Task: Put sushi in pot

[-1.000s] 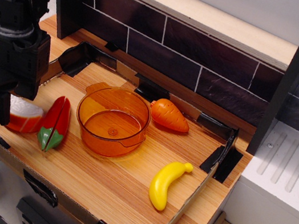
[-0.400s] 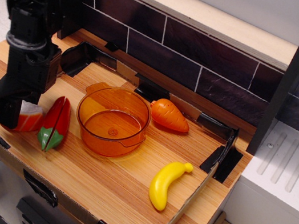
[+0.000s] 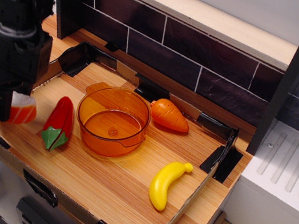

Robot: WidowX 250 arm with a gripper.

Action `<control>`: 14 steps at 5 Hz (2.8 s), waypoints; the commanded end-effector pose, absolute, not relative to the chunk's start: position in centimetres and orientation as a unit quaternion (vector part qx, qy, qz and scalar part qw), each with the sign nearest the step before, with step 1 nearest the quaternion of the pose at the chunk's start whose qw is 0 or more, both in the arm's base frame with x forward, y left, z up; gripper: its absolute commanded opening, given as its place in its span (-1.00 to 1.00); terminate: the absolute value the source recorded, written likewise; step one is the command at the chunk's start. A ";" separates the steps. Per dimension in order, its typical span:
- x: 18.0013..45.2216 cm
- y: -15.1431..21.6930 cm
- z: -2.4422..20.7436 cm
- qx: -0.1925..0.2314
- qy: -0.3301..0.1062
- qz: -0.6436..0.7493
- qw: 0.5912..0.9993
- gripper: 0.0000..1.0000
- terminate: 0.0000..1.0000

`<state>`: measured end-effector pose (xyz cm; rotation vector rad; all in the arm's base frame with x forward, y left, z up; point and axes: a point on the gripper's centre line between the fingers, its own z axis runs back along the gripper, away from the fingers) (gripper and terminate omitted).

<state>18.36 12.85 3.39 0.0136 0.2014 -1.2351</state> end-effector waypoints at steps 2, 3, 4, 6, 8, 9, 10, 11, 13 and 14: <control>22.6 10.9 12.2 0.009 0.033 -0.518 0.855 -1.00 -1.00; 24.4 8.9 11.5 -0.005 0.045 -0.501 0.864 -1.00 -1.00; 25.8 7.1 10.1 -0.024 0.059 -0.489 0.870 -1.00 -1.00; 27.1 3.8 6.9 -0.034 0.043 -0.483 0.874 -1.00 -1.00; 27.3 2.8 4.8 -0.037 0.031 -0.493 0.869 -1.00 -1.00; 27.4 3.1 3.9 -0.031 0.030 -0.488 0.872 -1.00 -1.00; 27.4 3.0 3.5 -0.031 0.026 -0.487 0.872 1.00 -1.00; 27.2 3.0 3.8 -0.035 0.021 -0.484 0.874 1.00 -1.00; 27.1 3.1 8.1 -0.060 -0.030 -0.472 0.879 1.00 -1.00; 27.1 3.5 10.8 -0.056 -0.050 -0.463 0.883 1.00 -1.00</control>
